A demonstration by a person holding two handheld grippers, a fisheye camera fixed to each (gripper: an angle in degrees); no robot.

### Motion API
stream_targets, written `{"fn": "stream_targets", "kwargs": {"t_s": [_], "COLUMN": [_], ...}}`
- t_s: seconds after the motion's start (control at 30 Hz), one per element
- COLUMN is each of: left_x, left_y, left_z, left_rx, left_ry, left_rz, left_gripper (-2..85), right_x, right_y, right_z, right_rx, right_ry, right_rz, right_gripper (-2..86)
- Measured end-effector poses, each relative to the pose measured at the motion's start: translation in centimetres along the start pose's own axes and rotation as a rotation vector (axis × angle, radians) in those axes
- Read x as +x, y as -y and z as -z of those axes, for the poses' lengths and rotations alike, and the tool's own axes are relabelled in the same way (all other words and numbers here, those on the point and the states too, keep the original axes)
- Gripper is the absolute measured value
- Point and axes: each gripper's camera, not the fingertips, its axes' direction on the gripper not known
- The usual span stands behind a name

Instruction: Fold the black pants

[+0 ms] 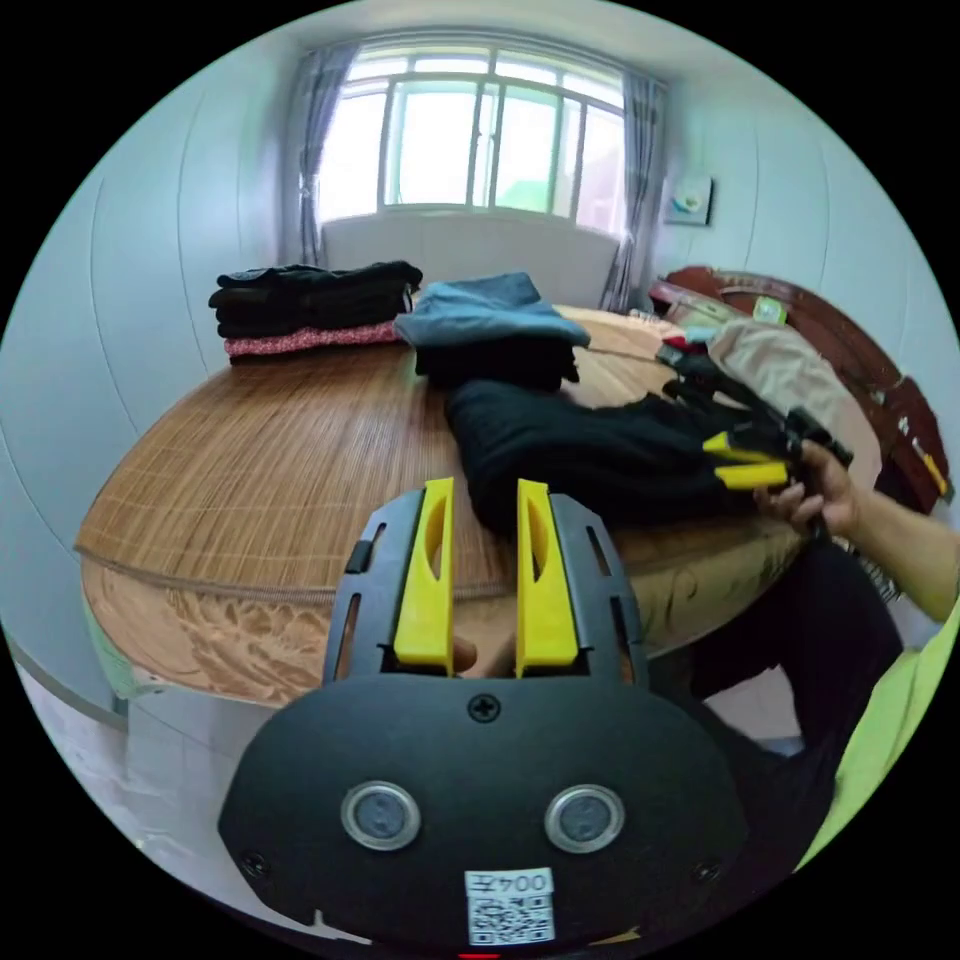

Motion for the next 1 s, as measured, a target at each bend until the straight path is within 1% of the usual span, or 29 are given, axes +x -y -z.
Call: {"fn": "stream_targets", "kwargs": {"t_s": [0.13,0.2,0.27,0.33,0.43,0.5,0.53,0.6,0.63,0.7,0.77,0.8,0.9,0.97,1.0], "left_x": [2.2,3.3,4.8,5.7,6.5,6.6,6.6,6.6,6.7,6.7,7.2,7.3,6.1,3.8,3.2], "left_y": [-1.3,-1.0,-0.4,0.0,0.8,1.1,1.2,0.8,0.2,-1.0,-2.3,-2.3,-1.8,-1.5,-1.4], "left_z": [-1.3,-2.0,-3.4,-4.4,-5.2,-5.6,-6.0,-6.8,-7.3,-8.5,-9.0,-9.0,-8.0,-6.3,-5.8], "left_rx": [-0.034,-0.03,-0.042,-0.055,-0.048,-0.041,-0.049,-0.063,-0.075,-0.113,-0.085,-0.089,-0.099,-0.1,-0.103], "left_ry": [0.082,0.114,0.163,0.218,0.368,0.396,0.405,0.426,0.435,0.459,0.524,0.531,0.477,0.438,0.419], "left_rz": [-0.115,-0.161,-0.218,-0.258,-0.257,-0.264,-0.276,-0.319,-0.36,-0.408,-0.469,-0.478,-0.465,-0.38,-0.36], "left_gripper": [11.5,12.3,12.9,13.0,12.6,11.6,10.3,8.0,6.8,6.1,6.2,6.4,9.3,11.5,11.4], "right_x": [-1.2,-2.2,-3.4,-5.5,-10.7,-14.2,-14.7,-14.7,-14.1,-10.6,-8.5,-8.2,-8.5,-9.1,-9.7], "right_y": [1.4,2.4,3.2,3.6,3.7,3.3,3.2,3.3,3.6,4.6,4.6,4.4,4.7,4.7,4.4], "right_z": [-1.2,-2.2,-2.6,-2.6,-2.0,-1.4,-1.4,-2.3,-2.8,-5.4,-7.1,-7.1,-7.1,-6.5,-5.8], "right_rx": [-0.024,-0.045,-0.055,-0.027,0.03,0.086,0.099,0.103,0.089,-0.006,-0.05,-0.007,0.008,0.021,0.057], "right_ry": [-0.027,-0.077,-0.124,-0.145,-0.164,-0.209,-0.23,-0.351,-0.386,-0.483,-0.476,-0.436,-0.399,-0.406,-0.405], "right_rz": [0.008,0.002,0.002,0.058,0.232,0.392,0.425,0.493,0.488,0.409,0.373,0.381,0.329,0.321,0.334], "right_gripper": [11.4,7.7,6.3,5.5,4.8,4.6,4.6,4.6,4.6,4.9,5.6,6.3,8.6,8.5,7.9]}}
